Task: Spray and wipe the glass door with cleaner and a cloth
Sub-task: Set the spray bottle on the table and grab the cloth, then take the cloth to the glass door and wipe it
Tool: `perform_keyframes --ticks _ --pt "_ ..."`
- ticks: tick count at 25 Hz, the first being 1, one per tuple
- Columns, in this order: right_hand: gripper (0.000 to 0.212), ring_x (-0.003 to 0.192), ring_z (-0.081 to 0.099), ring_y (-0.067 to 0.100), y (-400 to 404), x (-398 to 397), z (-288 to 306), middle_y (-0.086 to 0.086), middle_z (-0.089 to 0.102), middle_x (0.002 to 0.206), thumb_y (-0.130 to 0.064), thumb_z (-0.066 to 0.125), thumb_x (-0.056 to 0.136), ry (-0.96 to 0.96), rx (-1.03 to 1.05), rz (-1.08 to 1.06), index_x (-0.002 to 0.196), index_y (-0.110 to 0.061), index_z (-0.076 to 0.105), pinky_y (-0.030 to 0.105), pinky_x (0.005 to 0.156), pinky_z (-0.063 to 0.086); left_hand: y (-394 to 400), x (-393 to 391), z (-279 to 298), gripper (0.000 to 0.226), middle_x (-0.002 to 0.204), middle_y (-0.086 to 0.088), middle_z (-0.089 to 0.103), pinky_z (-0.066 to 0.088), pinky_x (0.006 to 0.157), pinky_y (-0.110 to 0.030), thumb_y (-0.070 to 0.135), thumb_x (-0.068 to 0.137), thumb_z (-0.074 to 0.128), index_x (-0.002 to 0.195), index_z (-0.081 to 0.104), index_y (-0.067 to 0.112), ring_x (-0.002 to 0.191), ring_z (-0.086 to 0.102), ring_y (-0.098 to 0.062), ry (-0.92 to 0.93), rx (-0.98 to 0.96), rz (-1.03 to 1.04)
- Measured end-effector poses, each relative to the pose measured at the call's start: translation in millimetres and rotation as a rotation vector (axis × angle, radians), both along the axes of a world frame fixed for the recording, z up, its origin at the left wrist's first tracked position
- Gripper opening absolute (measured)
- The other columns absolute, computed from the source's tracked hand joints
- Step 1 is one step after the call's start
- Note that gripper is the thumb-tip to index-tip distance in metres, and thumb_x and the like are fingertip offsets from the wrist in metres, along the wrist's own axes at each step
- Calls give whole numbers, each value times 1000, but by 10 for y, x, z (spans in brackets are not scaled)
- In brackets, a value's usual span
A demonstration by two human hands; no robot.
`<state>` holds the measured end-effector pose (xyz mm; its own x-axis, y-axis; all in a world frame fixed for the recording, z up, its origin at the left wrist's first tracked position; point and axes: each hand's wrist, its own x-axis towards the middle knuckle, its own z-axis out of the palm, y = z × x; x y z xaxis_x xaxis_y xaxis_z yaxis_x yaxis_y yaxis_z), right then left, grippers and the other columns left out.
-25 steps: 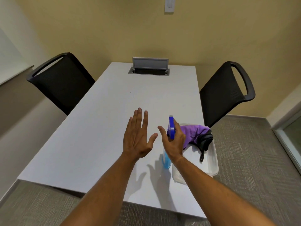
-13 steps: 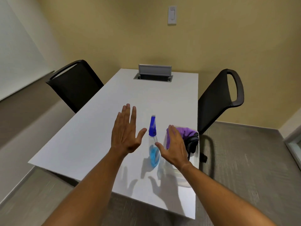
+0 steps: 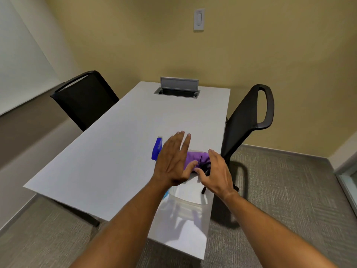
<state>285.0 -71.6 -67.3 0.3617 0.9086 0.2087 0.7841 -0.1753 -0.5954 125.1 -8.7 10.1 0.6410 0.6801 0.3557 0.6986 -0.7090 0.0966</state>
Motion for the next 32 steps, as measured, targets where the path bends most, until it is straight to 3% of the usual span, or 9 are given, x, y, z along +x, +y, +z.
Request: perform_keyframes --ticks 3,6,9,13,16,18,23,27,32 --pt "77 139 38 27 53 199 -26 12 43 150 -47 65 87 21 -51 -36 147 -8 36 39 114 33 84 199 -275 86 162 -11 11 17 118 -39 56 88 47 154 8 17 148 15 -27 104 -168 -18" --pt "67 131 47 26 191 347 -67 10 52 142 -42 66 88 16 -107 -46 143 -10 44 37 109 38 291 376 -497 84 159 -11 19 27 115 -40 50 85 55 152 16 16 144 24 -29 168 -281 6" --pt "58 126 51 25 384 507 -103 9 57 137 -39 66 88 20 -163 -48 137 -12 51 37 105 42 514 540 -641 65 135 -11 47 45 91 -32 43 78 60 132 41 13 117 47 -24 181 -305 15" --pt "36 100 65 24 755 674 -157 9 69 113 -30 68 87 -13 -313 -29 116 -10 66 38 88 56 834 704 -778 48 108 -6 53 43 70 -28 37 71 64 110 50 13 88 46 -17 210 -354 60" --pt "14 76 64 21 986 688 -198 7 71 88 -24 70 84 -60 -442 -6 92 -12 68 34 69 57 1018 790 -883 50 106 -5 53 46 71 -32 41 73 70 109 52 12 95 51 -21 264 -410 81" --pt "11 69 61 20 1062 687 -225 6 68 81 -21 71 82 -80 -495 1 86 -12 67 31 63 54 1085 828 -930 45 109 -6 54 45 71 -32 34 76 72 110 53 12 100 52 -24 322 -421 90" --pt "7 77 67 25 1165 692 -291 8 69 84 -10 70 80 -75 -536 -9 87 -10 70 40 74 61 1208 866 -949 32 107 -9 55 44 70 -33 12 77 69 106 56 9 101 52 -25 357 -468 73" --pt "15 86 67 25 1183 723 -293 8 70 93 -10 72 77 -19 -512 -43 91 -12 73 39 78 60 1255 880 -936 15 96 -11 62 43 63 -31 5 79 67 86 55 11 75 51 -21 386 -478 107" --pt "18 88 68 21 1136 704 -234 8 74 92 -11 75 75 53 -481 -71 92 -11 76 37 79 61 1265 863 -876 15 96 -12 61 47 63 -31 6 83 66 96 59 7 79 60 -26 385 -461 103"
